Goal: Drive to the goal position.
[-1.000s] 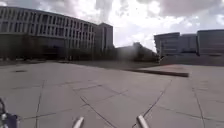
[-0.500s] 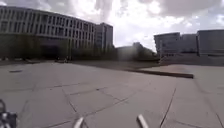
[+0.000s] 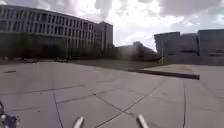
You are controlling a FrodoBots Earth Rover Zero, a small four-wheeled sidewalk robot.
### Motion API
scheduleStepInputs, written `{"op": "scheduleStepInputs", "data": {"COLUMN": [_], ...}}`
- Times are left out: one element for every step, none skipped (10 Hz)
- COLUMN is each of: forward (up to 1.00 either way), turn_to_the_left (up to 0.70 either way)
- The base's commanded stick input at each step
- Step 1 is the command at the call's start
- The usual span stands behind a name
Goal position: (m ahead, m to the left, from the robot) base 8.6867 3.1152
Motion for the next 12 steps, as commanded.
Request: {"op": "scheduleStepInputs", "data": {"forward": [0.7,0.7,0.7,0.7,0.7,0.7,0.7,0.7,0.7,0.7,0.7,0.7], "turn_to_the_left": [0.0,0.0,0.0,0.0,0.0,0.0,0.0,0.0,0.0,0.0,0.0,0.0]}}
